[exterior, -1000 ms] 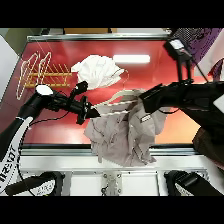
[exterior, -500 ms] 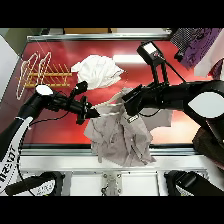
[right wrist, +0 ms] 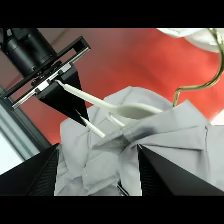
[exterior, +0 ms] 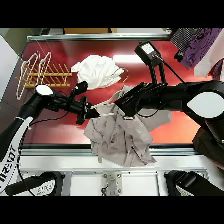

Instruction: Fold the clothes and pants, and hang the long-sleeved shirts on hangers.

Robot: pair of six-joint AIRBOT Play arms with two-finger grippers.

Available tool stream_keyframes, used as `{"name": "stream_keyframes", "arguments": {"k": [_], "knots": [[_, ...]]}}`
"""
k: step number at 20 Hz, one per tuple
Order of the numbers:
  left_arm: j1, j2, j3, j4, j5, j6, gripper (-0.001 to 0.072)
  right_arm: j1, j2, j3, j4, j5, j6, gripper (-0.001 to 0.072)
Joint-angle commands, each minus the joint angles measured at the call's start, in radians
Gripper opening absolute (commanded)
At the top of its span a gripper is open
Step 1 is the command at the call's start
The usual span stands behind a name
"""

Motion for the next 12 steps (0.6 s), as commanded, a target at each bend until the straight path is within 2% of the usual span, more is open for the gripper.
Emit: {"name": "stream_keyframes", "arguments": {"k": [1, 7, 10, 12], "knots": [[0.000, -0.001, 0.000, -0.001, -0.003, 0.003, 0.0013, -0.002, 0.002, 0.005, 0.011, 0.051, 0.000, 0.0516], [0.000, -0.001, 0.000, 0.000, -0.003, 0.003, 0.0013, -0.111, 0.031, 0.073, 0.011, 0.274, -0.008, 0.0517], [0.000, -0.001, 0.000, 0.000, -0.003, 0.003, 0.0013, -0.201, 0.058, 0.087, 0.018, 0.336, -0.039, 0.0517], [0.000, -0.001, 0.000, 0.000, -0.003, 0.003, 0.0013, -0.241, 0.059, 0.087, 0.077, 0.383, -0.086, 0.0517]]}}
